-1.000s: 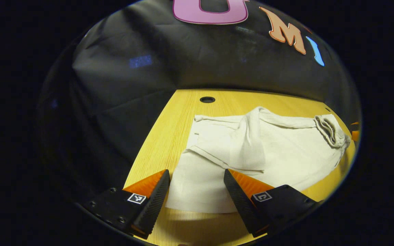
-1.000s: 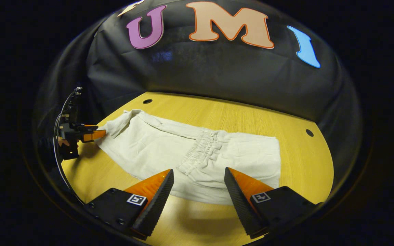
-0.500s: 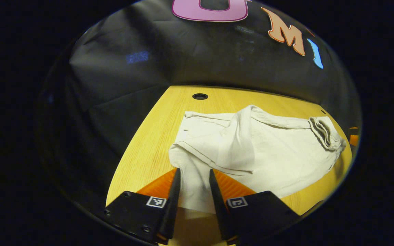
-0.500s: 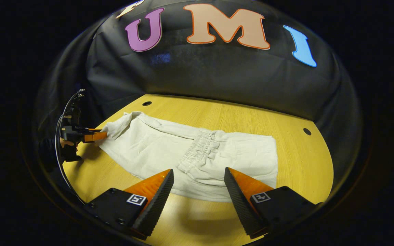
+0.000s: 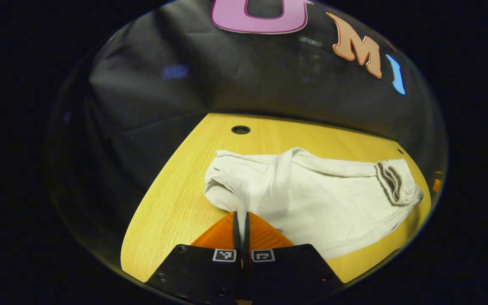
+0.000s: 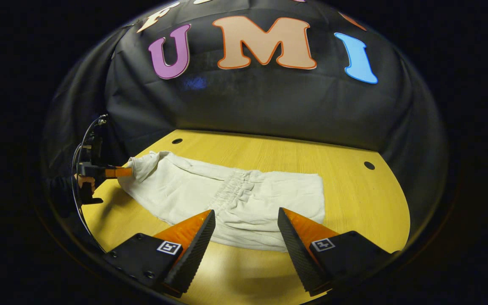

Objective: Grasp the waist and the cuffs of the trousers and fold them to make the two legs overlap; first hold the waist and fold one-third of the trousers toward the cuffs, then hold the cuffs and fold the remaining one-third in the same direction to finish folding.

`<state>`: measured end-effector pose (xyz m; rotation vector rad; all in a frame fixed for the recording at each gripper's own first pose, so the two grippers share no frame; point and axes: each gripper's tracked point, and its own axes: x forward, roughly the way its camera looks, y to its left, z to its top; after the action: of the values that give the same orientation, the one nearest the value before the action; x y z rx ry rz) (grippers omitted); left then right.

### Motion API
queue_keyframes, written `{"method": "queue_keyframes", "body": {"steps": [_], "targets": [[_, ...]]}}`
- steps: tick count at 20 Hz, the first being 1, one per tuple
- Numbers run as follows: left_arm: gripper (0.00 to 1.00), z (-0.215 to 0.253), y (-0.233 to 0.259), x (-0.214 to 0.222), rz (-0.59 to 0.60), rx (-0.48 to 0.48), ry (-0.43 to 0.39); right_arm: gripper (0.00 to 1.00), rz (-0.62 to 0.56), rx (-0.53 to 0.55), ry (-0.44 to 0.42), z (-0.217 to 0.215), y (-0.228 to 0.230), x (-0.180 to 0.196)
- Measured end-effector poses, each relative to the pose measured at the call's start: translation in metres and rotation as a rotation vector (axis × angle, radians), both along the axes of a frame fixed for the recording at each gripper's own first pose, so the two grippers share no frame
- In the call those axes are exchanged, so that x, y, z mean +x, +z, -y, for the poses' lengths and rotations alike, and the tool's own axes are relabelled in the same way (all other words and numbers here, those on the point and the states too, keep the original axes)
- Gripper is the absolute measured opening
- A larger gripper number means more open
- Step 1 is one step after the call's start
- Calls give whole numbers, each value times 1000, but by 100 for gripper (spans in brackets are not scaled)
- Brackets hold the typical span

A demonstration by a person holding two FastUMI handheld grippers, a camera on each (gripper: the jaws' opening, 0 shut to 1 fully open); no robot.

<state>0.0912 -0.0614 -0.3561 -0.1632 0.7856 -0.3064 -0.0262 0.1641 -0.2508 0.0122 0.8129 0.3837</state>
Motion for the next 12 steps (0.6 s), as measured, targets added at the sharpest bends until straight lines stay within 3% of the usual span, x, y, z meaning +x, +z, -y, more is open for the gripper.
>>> {"method": "queue_keyframes", "body": {"steps": [6,12], "targets": [[0,56,77,19,122,-29,-61,96,8,38,-37,34,3,-1],[0,119,122,26,178,-50,-119,96,23,60,-58,74,7,0]]}}
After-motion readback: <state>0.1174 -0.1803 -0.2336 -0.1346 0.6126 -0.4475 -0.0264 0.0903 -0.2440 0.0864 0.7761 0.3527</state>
